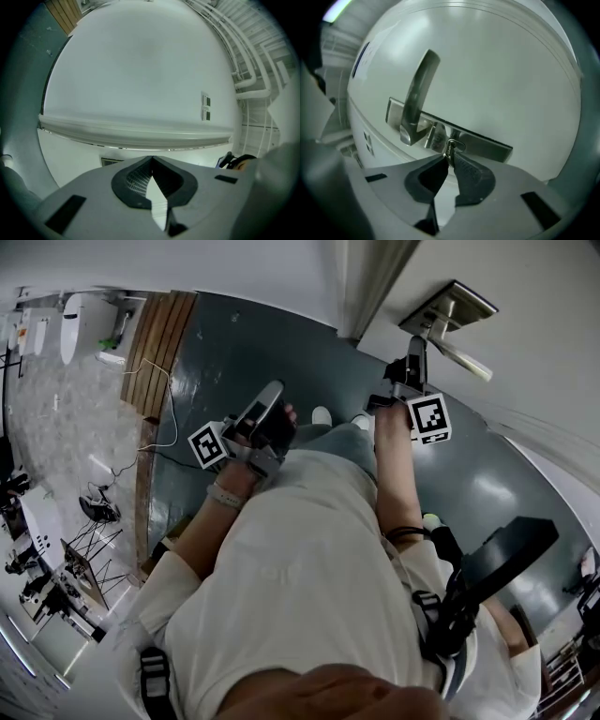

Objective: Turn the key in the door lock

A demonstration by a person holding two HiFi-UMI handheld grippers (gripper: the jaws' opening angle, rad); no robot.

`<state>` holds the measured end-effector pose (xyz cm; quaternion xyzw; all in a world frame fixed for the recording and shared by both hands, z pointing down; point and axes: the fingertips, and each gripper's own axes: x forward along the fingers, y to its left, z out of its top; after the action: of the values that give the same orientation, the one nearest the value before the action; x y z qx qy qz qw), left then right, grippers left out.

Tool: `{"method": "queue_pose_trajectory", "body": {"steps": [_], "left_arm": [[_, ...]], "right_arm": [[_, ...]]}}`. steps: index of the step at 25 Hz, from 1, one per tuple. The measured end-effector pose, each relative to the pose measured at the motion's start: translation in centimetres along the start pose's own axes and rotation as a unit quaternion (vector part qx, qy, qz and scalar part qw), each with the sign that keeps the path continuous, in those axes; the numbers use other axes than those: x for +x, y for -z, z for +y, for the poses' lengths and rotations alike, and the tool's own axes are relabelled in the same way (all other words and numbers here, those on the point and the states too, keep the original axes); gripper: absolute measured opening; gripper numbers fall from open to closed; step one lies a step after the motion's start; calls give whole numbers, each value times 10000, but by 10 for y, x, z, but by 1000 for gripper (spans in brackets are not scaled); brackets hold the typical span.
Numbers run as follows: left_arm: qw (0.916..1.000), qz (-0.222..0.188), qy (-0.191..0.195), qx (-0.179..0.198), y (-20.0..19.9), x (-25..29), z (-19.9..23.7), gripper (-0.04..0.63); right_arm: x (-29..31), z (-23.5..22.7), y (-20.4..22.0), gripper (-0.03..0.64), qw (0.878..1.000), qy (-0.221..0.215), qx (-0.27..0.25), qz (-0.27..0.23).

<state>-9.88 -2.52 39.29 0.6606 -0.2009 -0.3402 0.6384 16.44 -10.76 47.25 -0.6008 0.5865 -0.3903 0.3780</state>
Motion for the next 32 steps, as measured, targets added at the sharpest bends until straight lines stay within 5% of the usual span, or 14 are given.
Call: {"method": "queue_pose_trajectory", "body": {"steps": [7, 15, 18, 24, 32], "left_arm": [[10000, 26, -13, -41, -1, 2, 1, 9], [10000, 27, -60, -63, -2, 12, 12, 9], [10000, 36, -62, -69, -3, 13, 11, 9], [9999, 51, -22, -125, -1, 17, 12, 9], [9988, 71, 386, -281, 6, 36, -10, 9]], "right_arm": [[-3, -5, 4, 51, 9818, -283, 1877, -45], [4, -15, 4, 54, 9524, -562, 2997, -73], [4, -13, 5, 55, 9487, -568, 3108, -79], [6, -9, 8, 60, 9647, -635, 2543, 257], [-18, 38, 41, 60, 9300, -916, 3296, 1341]]}}
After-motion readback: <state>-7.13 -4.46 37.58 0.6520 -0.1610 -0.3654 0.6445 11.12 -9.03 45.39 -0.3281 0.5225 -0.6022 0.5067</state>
